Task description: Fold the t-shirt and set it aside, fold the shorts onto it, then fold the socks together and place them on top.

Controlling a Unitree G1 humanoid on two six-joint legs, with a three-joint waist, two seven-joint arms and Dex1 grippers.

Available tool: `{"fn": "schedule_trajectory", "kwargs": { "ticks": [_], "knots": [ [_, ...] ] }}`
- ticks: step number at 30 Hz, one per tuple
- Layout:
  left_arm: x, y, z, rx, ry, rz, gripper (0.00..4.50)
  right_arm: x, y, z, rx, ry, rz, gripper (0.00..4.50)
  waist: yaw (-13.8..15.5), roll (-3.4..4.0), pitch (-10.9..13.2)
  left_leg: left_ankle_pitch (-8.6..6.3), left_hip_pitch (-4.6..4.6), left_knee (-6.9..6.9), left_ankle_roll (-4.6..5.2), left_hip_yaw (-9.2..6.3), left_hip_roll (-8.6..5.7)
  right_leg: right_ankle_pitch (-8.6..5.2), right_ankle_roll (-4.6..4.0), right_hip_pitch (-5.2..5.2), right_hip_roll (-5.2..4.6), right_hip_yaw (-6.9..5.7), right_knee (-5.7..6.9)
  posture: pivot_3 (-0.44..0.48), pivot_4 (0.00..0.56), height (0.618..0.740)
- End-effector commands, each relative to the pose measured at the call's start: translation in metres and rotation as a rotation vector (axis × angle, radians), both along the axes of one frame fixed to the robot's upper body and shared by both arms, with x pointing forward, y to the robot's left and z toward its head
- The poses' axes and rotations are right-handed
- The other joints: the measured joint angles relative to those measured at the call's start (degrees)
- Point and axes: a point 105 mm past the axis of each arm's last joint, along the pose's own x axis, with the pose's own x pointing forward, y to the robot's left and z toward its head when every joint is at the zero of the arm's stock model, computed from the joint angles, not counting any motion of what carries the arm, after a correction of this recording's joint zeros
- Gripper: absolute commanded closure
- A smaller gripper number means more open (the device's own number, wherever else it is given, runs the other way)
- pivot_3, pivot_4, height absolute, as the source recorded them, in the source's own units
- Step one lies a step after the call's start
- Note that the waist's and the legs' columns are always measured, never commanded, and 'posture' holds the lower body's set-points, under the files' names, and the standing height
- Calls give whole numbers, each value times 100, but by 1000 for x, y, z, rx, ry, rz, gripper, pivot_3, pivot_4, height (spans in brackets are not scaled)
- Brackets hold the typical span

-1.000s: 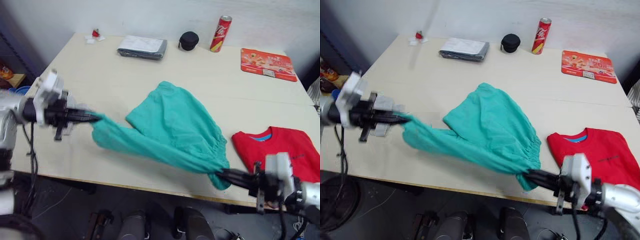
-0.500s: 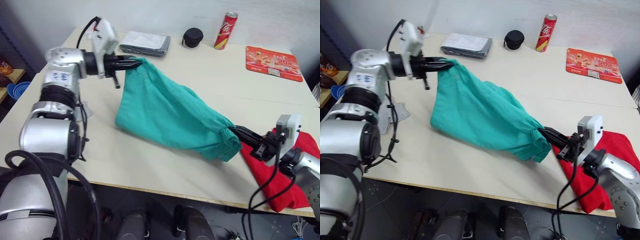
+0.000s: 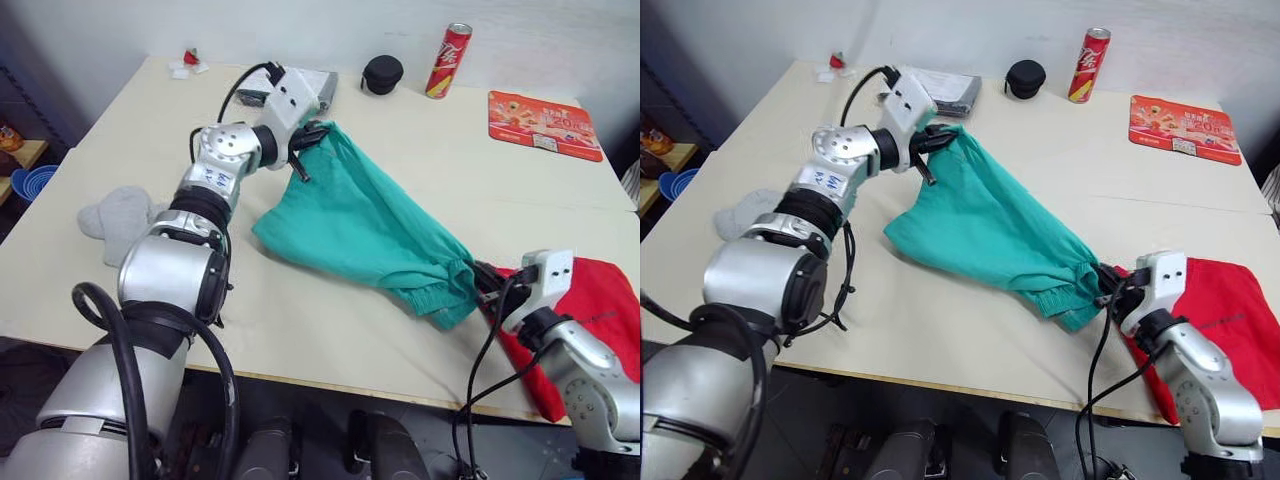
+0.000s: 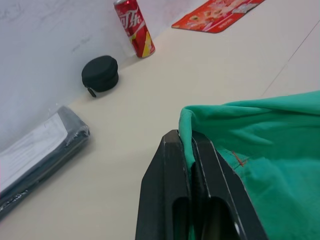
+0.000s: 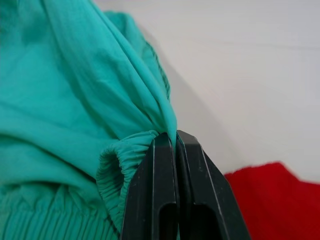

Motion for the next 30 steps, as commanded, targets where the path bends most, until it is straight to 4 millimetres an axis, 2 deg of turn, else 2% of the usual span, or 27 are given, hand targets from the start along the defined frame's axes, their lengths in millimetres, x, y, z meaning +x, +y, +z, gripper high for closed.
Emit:
{"fn": "schedule_trajectory", "kwargs": {
  "ticks": [1,2,5,9,11,12,14,16,18,21,25,28,30],
  "knots": [
    [6,4,-3,-27,-2,75,4020,-5,3,9,-48,-63,-35,4500,-9,0,0,0,1,0,0,2,0,0,0,0,1,2,1,0,150,740],
    [6,5,-4,-29,-3,88,3855,-6,2,9,-55,-70,-54,4500,-13,0,0,0,0,0,0,1,1,0,0,-1,1,2,1,0,150,740],
    [8,9,0,-46,-19,107,2909,-9,-1,19,-85,-126,-93,3815,-7,0,0,1,0,0,-2,2,1,0,0,-6,1,5,4,0,150,740],
    [5,29,25,-97,-94,93,1617,-19,-19,51,-175,-272,-178,2454,-15,0,0,1,-1,0,-3,6,1,0,0,-9,2,7,4,0,150,740],
    [-1,38,36,-108,-130,43,986,-26,-24,66,-212,-334,-187,1766,-21,0,0,1,-1,-1,-3,11,1,0,0,-14,5,9,7,0,150,740],
    [-8,42,40,-126,-132,-33,558,-31,-21,74,-228,-364,-147,1329,-21,0,0,2,-1,-3,-5,16,2,0,0,-20,7,9,9,0,150,740],
    [-27,47,38,-104,-132,-218,5,-42,-4,83,-235,-388,-13,688,-18,0,0,4,-1,-5,-7,25,3,0,0,-27,16,7,12,0,150,740],
    [-40,53,31,-52,-124,-330,0,-50,11,81,-202,-348,104,32,-18,1,0,4,1,-6,-7,40,6,0,0,-33,43,0,14,0,150,740],
    [-57,65,6,120,-90,-452,0,-64,41,74,-226,-289,294,32,-17,5,-3,3,2,-3,-8,42,8,0,0,-32,50,1,14,0,150,740],
    [-85,87,-32,228,70,-641,0,-78,74,47,-313,-159,471,32,-72,10,-7,3,16,-6,-7,59,10,0,0,-32,53,15,22,0,150,740],
    [-95,95,-70,328,103,-654,0,-67,83,22,-475,-116,440,32,-125,8,-7,3,15,7,-9,57,18,1,-2,-33,48,46,31,0,150,740],
    [-94,85,-96,397,79,-632,0,-58,80,2,-624,-91,393,32,-95,3,-10,4,13,13,-7,56,9,1,-2,-37,3,71,43,0,150,740],
    [-87,72,-106,391,56,-581,0,-53,75,-12,-712,-63,356,32,-26,1,-11,3,13,12,-6,54,5,1,-2,-37,-2,68,42,0,150,740]
  ]
}}
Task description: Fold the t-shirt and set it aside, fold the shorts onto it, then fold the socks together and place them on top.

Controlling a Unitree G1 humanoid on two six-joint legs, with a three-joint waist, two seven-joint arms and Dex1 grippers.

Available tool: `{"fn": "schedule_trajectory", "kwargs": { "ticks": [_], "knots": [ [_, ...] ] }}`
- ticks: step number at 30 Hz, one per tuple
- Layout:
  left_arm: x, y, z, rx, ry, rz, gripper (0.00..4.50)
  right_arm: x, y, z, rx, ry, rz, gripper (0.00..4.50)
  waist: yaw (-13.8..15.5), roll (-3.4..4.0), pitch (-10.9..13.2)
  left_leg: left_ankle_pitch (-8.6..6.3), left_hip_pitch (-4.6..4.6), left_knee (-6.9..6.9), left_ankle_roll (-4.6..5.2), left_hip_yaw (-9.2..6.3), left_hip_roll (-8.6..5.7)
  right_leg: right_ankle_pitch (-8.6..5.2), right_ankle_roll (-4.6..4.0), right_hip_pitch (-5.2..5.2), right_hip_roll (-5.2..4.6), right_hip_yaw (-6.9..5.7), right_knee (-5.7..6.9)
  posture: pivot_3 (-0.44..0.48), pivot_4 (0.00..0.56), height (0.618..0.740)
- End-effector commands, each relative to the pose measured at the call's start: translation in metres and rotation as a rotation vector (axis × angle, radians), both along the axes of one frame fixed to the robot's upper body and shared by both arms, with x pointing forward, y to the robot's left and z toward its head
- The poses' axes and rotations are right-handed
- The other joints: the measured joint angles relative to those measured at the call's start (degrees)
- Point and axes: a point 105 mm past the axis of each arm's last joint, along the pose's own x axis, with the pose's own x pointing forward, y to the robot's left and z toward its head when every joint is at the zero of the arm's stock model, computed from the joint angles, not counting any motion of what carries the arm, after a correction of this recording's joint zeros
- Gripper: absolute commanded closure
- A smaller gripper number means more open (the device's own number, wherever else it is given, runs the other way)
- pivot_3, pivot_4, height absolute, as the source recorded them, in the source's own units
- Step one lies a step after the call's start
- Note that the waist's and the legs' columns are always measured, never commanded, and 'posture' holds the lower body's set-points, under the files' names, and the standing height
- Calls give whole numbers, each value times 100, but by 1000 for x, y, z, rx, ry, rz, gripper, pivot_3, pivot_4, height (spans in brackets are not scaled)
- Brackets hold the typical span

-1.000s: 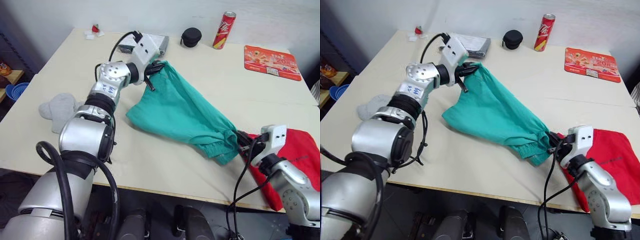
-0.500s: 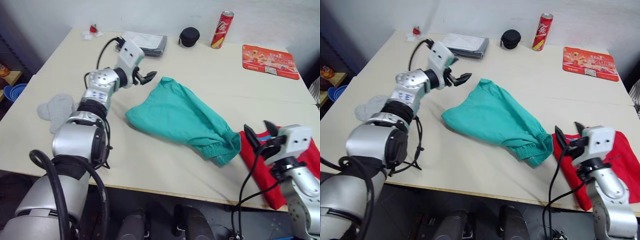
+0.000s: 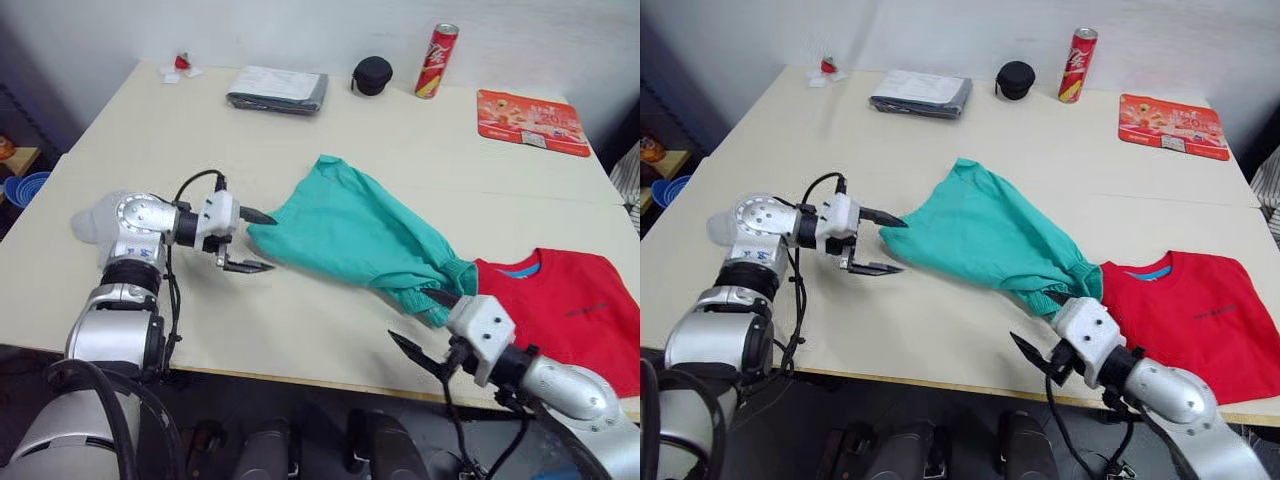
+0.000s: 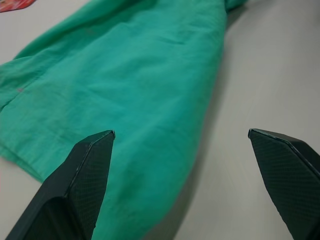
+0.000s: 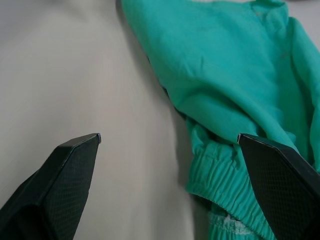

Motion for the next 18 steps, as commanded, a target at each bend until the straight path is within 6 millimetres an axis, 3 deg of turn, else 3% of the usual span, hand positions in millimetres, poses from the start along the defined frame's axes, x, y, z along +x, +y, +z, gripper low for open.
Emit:
{"fn": "schedule_trajectory", "kwargs": {
  "ticks": [1,2,5,9,13,16,18],
  "knots": [
    [10,-21,-7,9,-91,35,0,7,-7,-15,-139,-42,-58,32,60,-2,-1,0,-2,0,1,0,-2,0,0,-1,-2,-1,-1,0,150,740],
    [12,-24,-11,23,-108,46,0,11,-9,-17,-180,-75,-78,32,70,-2,-1,-1,-4,0,1,-1,-2,0,0,-1,-2,-2,-4,0,150,740],
    [21,-33,-15,35,-137,101,0,20,-13,-18,-221,-130,-138,599,58,-13,-8,-1,-8,0,2,1,-2,2,3,-4,-1,-5,-5,0,150,740],
    [33,-45,-16,42,-154,172,0,29,-18,-19,-239,-167,-214,1993,59,-20,-14,2,-1,0,6,2,-2,2,3,-1,-2,-3,6,0,150,740],
    [39,-54,-18,57,-150,202,884,33,-19,-13,-246,-206,-245,3475,59,-22,-16,3,-1,0,8,2,-3,2,3,-1,-3,-3,7,0,150,740],
    [38,-55,-20,56,-106,195,1897,30,-21,-11,-256,-217,-224,4500,56,-23,-16,3,-1,0,8,1,-3,1,3,-1,-2,-5,8,0,150,740],
    [34,-50,-22,58,-60,176,2554,26,-20,-7,-247,-225,-166,4500,54,-23,-16,3,-1,0,8,2,-2,1,3,-2,-2,-5,8,0,150,740]
  ]
}}
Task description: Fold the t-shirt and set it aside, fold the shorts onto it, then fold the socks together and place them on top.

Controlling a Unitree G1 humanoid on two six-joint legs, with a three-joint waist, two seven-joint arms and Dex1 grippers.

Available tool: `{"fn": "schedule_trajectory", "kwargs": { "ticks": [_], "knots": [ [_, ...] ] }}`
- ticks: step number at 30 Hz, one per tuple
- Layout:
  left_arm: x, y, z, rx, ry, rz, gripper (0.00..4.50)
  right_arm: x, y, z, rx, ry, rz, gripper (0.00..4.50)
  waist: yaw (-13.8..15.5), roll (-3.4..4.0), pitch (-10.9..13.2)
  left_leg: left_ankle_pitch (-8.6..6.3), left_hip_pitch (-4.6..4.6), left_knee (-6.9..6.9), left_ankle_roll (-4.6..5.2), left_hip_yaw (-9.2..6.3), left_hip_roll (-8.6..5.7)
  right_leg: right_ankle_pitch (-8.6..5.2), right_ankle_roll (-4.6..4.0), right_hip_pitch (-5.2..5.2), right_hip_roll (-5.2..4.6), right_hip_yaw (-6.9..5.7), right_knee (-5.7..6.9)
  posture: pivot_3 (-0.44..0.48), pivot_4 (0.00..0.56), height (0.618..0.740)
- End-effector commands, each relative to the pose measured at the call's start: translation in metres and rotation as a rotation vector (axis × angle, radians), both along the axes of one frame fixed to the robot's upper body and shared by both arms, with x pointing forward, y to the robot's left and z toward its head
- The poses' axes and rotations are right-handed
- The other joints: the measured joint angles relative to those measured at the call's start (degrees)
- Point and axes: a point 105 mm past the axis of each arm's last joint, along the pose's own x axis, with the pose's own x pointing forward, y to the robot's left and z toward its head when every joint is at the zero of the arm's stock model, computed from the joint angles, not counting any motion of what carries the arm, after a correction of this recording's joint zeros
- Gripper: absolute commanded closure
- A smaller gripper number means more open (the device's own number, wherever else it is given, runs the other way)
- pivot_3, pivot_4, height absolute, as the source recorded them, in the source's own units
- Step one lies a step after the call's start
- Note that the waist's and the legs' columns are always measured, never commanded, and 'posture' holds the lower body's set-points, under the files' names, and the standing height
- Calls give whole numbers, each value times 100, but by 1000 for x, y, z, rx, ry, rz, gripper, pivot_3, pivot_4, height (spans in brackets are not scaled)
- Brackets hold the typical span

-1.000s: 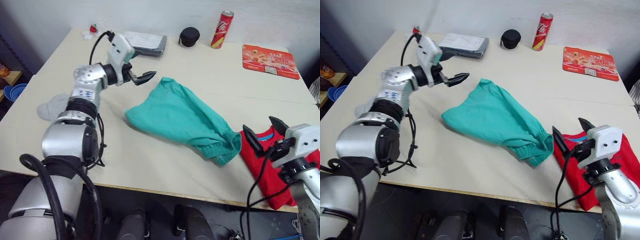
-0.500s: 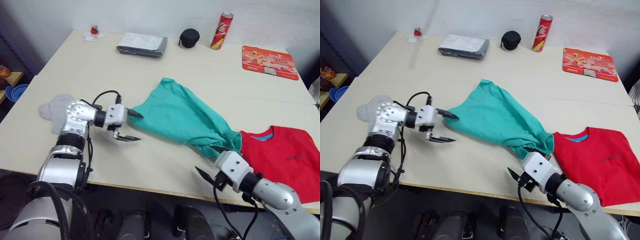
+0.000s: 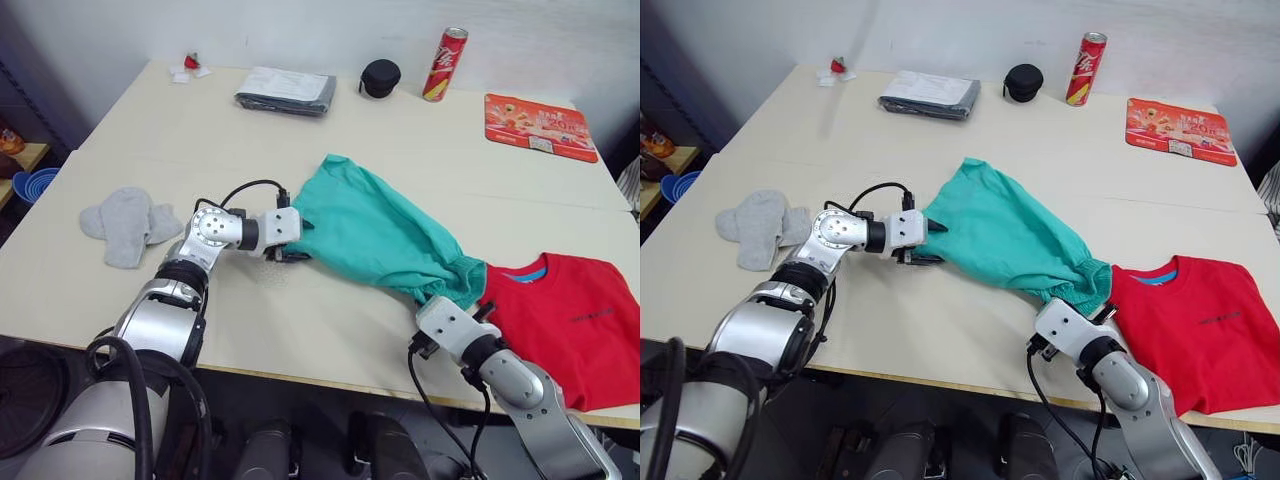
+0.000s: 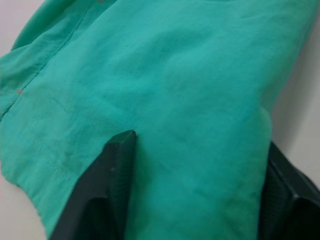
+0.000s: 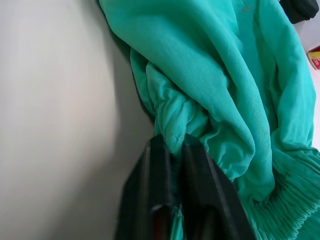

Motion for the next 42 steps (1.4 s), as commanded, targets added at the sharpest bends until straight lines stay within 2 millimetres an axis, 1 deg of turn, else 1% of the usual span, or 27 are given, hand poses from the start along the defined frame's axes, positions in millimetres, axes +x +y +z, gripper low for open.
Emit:
{"fn": "schedule_trajectory", "kwargs": {
  "ticks": [1,2,6,8,9,12,14,16,19,22,26,27,29,31,33,34,36,38,40,41,42],
  "knots": [
    [-5,12,-5,13,76,-11,2890,-7,-3,14,-26,-40,79,4500,-3,0,0,0,0,0,0,0,0,0,0,0,1,0,-1,0,150,740],
    [-7,16,-6,16,86,-18,3235,-8,-5,15,-28,-39,99,4500,-10,0,0,0,-1,0,0,1,0,0,0,0,2,-1,-1,0,150,740],
    [-18,37,-8,-11,126,-43,4471,-21,-5,15,-34,-9,276,4500,-122,0,0,0,8,-9,-1,7,3,0,0,0,8,-3,-2,0,150,740],
    [-31,48,-5,14,104,-123,4471,-28,-9,12,-32,4,369,4500,-163,-1,0,1,11,-10,-3,6,8,0,0,2,9,-3,-2,0,150,740],
    [-36,53,-1,4,96,-151,4471,-29,-16,8,-28,20,395,4500,-184,-1,0,2,13,-10,-3,9,9,-1,-1,2,9,-1,-1,0,150,740],
    [-51,67,8,-43,56,-157,4471,-29,-35,-1,-32,44,442,4500,-206,-1,0,2,19,-9,-4,11,10,-1,-1,5,7,11,1,0,150,740],
    [-65,77,8,-55,39,-142,4471,-27,-40,-4,-26,47,476,4500,-218,0,0,3,21,-7,-4,8,9,-1,-1,8,-1,15,3,0,150,740],
    [-78,85,5,-83,32,-98,4471,-26,-40,-6,-19,54,521,4500,-225,0,0,3,24,-5,-4,6,9,-1,-1,9,-4,17,5,0,150,740],
    [-104,94,-5,-127,41,-17,4471,-28,-42,-12,-19,74,578,4500,-269,3,1,2,26,-8,-4,-2,10,-2,-4,12,-6,18,5,0,150,740],
    [-126,99,-13,-201,37,87,4471,-26,-49,-16,-17,79,594,4500,-274,6,3,2,29,-9,-4,-10,11,-2,-5,20,-10,18,-1,0,150,740],
    [-150,100,-24,-198,43,146,4471,-21,-54,-17,-29,65,613,4500,-255,15,8,1,58,-9,-6,-22,10,-2,-5,62,-12,14,-42,0,150,740],
    [-153,100,-25,-203,52,153,4471,-20,-54,-17,-31,62,617,4500,-242,19,10,-5,88,-16,-11,-23,10,-2,-6,90,-12,14,-50,0,150,740],
    [-159,100,-28,-195,88,164,4471,-20,-54,-19,-15,82,617,4500,-218,22,10,-14,104,-20,-17,-24,10,-7,-13,102,-13,16,-50,0,150,740],
    [-156,96,-16,-273,73,173,4000,-20,-54,-18,54,120,596,4500,-186,32,8,-16,104,-25,-21,-25,11,-10,-19,98,-13,16,-49,0,150,740],
    [-161,90,-12,-313,150,121,3503,-25,-55,-13,112,166,588,3979,-148,36,8,-16,103,-26,-21,-25,11,-11,-20,95,-13,16,-48,0,150,740],
    [-165,89,-12,-317,186,102,3167,-28,-55,-12,114,176,593,3740,-131,43,9,-16,104,-27,-21,-26,12,-11,-21,95,-13,15,-48,0,150,740],
    [-175,87,-11,-342,322,64,2524,-36,-57,-5,142,189,577,3060,-126,50,7,-17,102,-27,-20,-27,12,-12,-22,97,-14,16,-52,0,150,740],
    [-184,88,-5,-373,439,39,1909,-43,-59,7,180,197,547,2391,-128,55,7,-20,100,-29,-20,-29,12,-12,-22,96,-15,16,-54,0,150,740],
    [-189,92,8,-381,544,5,1903,-58,-59,22,273,234,510,1757,-123,65,13,-20,100,-33,-20,-32,12,-13,-24,96,-14,16,-56,0,150,740],
    [-191,93,15,-383,586,-16,1903,-66,-57,29,333,257,486,1342,-118,66,12,-20,98,-35,-20,-34,12,-16,-28,93,-15,16,-53,0,150,740],
    [-191,94,21,-386,602,-33,1903,-72,-57,35,383,273,457,1066,-113,70,10,-20,100,-40,-22,-42,13,-17,-29,96,-14,16,-54,0,150,740]
  ]
}}
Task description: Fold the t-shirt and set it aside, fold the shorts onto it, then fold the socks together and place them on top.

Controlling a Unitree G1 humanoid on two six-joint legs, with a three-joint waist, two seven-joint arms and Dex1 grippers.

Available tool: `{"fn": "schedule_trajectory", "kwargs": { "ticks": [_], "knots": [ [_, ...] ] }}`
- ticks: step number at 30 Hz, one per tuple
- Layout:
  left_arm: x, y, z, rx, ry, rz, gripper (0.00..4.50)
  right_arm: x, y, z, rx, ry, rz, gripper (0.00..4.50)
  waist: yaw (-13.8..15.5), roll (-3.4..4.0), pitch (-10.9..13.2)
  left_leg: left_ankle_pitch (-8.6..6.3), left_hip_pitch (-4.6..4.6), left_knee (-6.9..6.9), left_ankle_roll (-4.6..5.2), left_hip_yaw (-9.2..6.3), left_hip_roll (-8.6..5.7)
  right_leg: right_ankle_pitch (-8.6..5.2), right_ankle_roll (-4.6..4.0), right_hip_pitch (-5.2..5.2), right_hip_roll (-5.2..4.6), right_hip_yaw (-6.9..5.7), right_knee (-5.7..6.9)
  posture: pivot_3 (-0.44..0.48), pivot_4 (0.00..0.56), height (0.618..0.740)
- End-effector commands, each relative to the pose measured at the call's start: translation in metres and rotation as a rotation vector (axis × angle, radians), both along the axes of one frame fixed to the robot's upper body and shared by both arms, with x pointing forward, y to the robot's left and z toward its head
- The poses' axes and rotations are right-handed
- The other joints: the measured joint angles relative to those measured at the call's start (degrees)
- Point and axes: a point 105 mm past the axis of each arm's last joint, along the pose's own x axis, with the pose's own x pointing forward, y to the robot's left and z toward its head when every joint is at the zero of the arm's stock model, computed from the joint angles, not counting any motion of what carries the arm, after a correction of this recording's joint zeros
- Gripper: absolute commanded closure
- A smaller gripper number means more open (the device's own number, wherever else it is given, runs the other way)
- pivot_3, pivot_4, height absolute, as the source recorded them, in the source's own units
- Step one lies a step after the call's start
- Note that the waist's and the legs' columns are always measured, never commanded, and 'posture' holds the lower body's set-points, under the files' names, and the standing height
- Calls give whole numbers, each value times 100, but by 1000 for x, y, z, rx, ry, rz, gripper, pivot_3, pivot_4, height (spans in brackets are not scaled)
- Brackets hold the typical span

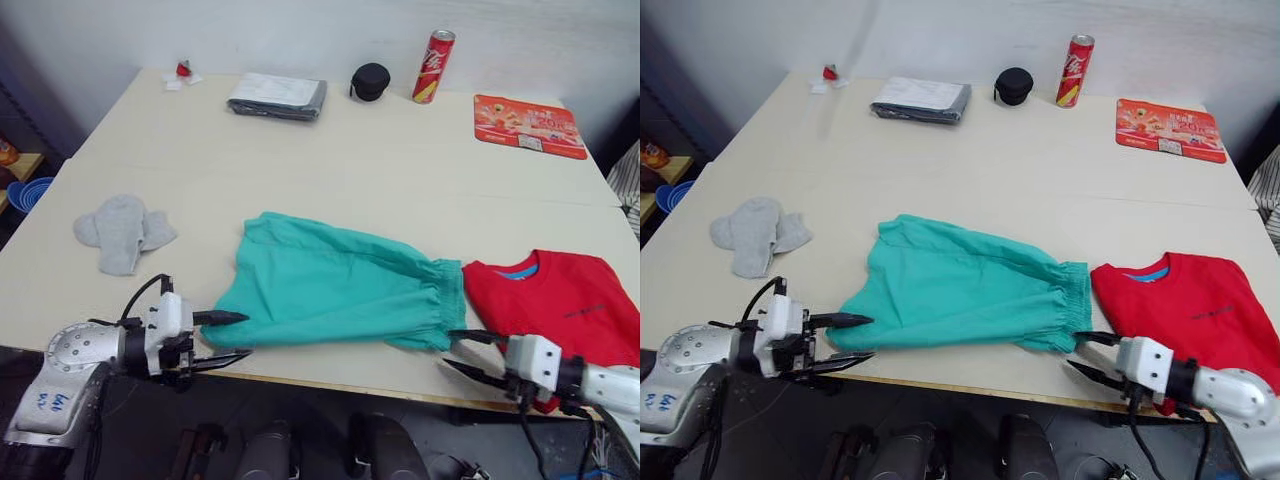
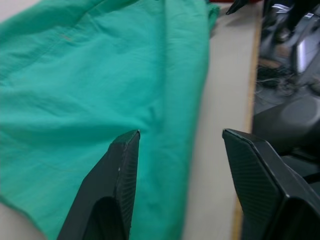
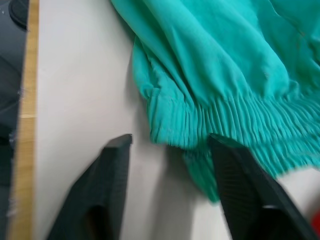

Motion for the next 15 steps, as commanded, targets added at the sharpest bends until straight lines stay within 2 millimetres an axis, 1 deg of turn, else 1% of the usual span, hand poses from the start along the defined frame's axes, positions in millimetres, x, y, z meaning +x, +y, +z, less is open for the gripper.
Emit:
{"fn": "schedule_trajectory", "kwargs": {
  "ticks": [1,3,5,7,8,11,12,13,14,15],
  "knots": [
    [-3,-2,33,-70,42,-89,1903,-13,7,38,154,33,-81,700,10,3,-4,0,0,-5,-1,-7,0,-1,-2,0,0,1,-2,0,150,740],
    [8,-5,42,-90,18,-107,1903,-23,11,46,256,98,-151,33,34,11,-5,-1,0,-9,-4,-13,-1,-2,-2,5,0,2,-6,0,150,740],
    [24,-13,48,-120,-20,-120,1903,-28,16,50,389,171,-250,9,78,13,-10,-3,0,-11,-8,-18,-2,-2,-2,4,0,3,-7,0,150,740],
    [41,-22,49,-140,-67,-128,2301,-31,22,46,507,259,-350,0,125,17,-17,-15,1,-18,-31,-18,-4,-2,-2,3,1,3,-8,0,150,740],
    [51,-29,48,-136,-100,-140,2467,-32,25,39,563,335,-418,0,126,17,-17,-14,1,-18,-30,-17,-5,-2,-2,1,2,4,-7,0,150,740],
    [70,-49,42,-107,-183,-213,3398,-33,35,24,692,497,-558,0,129,10,-20,-5,-5,-19,-12,-11,-8,-1,-2,-4,6,4,-11,0,150,740],
    [75,-56,38,-83,-204,-249,3798,-32,39,21,719,521,-579,0,127,7,-21,-3,-6,-20,-9,-10,-8,-1,-1,-4,9,4,-13,0,150,740],
    [81,-63,34,-53,-236,-282,4071,-30,41,18,744,537,-613,0,125,7,-21,-2,-8,-19,-9,-7,-8,-1,-1,-7,11,4,-13,0,150,740],
    [87,-70,30,-29,-269,-308,4317,-26,40,16,774,530,-663,0,129,7,-21,1,-11,-20,-6,-4,-8,-1,-1,-9,11,4,-17,0,150,740],
    [93,-77,27,-20,-291,-326,4417,-21,37,14,811,519,-715,0,131,5,-22,1,-12,-20,-5,-2,-8,-1,0,-9,12,4,-17,0,150,740]
  ]
}}
